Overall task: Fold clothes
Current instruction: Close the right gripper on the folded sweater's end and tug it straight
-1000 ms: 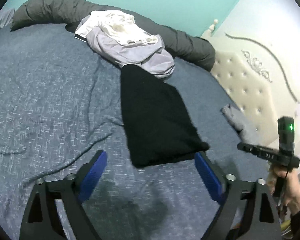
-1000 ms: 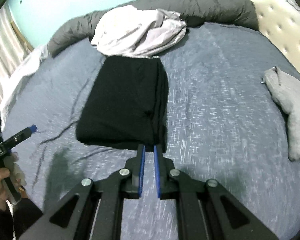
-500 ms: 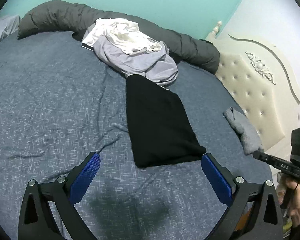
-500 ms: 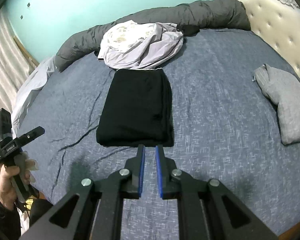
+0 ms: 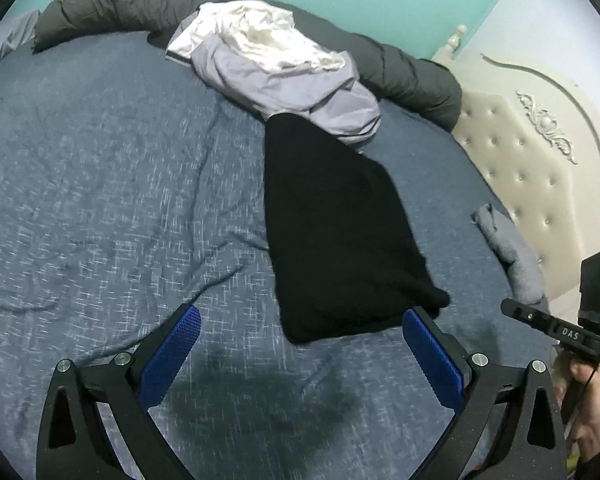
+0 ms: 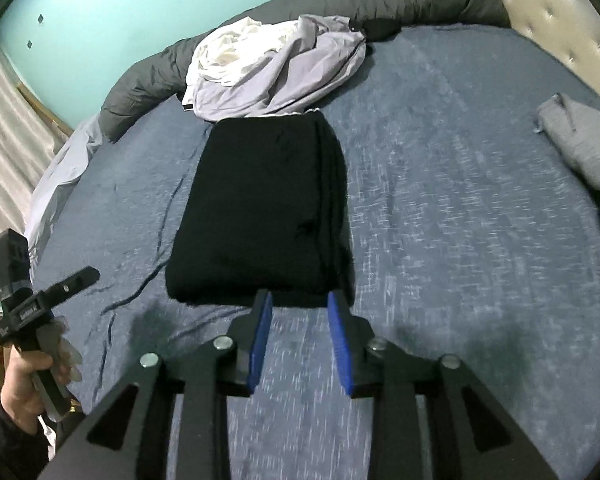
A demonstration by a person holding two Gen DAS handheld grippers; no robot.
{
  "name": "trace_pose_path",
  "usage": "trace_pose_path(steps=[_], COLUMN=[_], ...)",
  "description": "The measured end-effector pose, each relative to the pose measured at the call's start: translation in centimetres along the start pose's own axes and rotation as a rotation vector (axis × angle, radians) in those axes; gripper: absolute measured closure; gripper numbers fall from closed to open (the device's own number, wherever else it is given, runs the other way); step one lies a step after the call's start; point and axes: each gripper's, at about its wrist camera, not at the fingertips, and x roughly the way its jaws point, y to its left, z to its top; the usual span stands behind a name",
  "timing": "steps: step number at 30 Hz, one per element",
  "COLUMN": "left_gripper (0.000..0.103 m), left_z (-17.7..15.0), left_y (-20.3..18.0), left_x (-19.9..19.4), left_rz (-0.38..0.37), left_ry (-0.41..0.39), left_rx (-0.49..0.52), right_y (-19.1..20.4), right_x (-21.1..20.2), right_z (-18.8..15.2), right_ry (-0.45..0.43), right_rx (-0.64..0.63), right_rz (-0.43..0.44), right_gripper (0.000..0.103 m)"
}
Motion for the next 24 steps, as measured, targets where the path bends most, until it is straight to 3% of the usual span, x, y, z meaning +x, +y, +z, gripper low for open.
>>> trace_pose_path(steps=[6,20,22,23,24], left_gripper=[0.001,0.001,0.001,0.001,0.001], left_z=[0.0,-0.9,-1.0,-1.0,-1.0], left_y=[0.8,0.5,0.6,0.6,0.7], left_x=[3.6,8.2,8.5,8.6,8.7], left_rz=[0.036,0.031,0.027,0.027,0.025], left_ry=[0.006,0.032,0.035,0.037,0.041], left_rx=[0.0,0.08,0.091,0.095,0.098], right_y=[-1.5,-1.4,-1.4,-1.3,-1.3], right_x=[4.0,10.2,10.5,10.5,10.4], right_z=[1.6,3.0,3.1,3.1,3.1], right_ry=[0.025,0.121,0.13,0.134,0.135], right_rx=[-0.011,-0.057,-0.063,-0.071,-0.084], right_rz=[0.027,0.072,0.069,0.064,0.055], right_gripper=[0.074,0.074,0.078,0.087,0.089])
